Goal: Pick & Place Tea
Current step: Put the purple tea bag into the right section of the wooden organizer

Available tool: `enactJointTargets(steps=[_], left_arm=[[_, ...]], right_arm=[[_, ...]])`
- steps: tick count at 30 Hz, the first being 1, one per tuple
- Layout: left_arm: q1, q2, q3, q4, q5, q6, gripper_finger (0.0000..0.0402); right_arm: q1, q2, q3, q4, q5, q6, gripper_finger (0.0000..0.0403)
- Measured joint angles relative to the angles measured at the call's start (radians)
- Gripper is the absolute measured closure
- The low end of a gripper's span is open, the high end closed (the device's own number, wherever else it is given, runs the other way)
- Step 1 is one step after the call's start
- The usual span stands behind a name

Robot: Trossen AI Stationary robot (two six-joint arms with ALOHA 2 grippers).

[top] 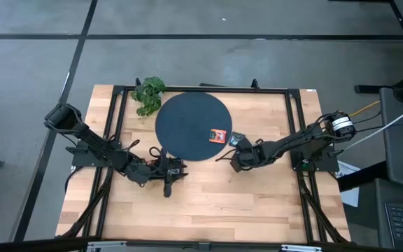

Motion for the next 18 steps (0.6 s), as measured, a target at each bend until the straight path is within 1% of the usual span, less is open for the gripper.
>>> enactJointTargets(steps=[2, 5, 8, 11, 13, 16, 18], left_arm=[[0.007, 0.02, 0.026, -0.022, 0.001, -0.006, 0.0266], [0.021, 0.072, 0.06, -0.023, 0.023, -0.033, 0.027], [0.033, 0.146, 0.098, -0.024, 0.057, -0.069, 0.0273], [0.039, 0.235, 0.148, -0.024, 0.093, -0.07, 0.0277], [0.043, 0.294, 0.186, -0.024, 0.098, -0.069, 0.0279], [0.048, 0.374, 0.242, -0.024, 0.098, -0.038, 0.0283], [0.053, 0.425, 0.282, -0.024, 0.099, -0.018, 0.0285]], right_arm=[[0.0, 0.004, -0.024, 0.079, -0.016, 0.003, 0.0397], [0.02, 0.007, -0.061, 0.182, -0.029, 0.036, 0.0389], [0.053, 0.011, -0.07, 0.266, -0.059, 0.061, 0.0386], [0.081, 0.014, -0.073, 0.355, -0.078, 0.054, 0.0395], [0.099, 0.018, -0.074, 0.422, -0.111, 0.009, 0.0398], [0.124, 0.048, -0.075, 0.548, -0.2, -0.064, 0.0392], [0.141, 0.082, -0.073, 0.636, -0.23, -0.102, 0.0389]])
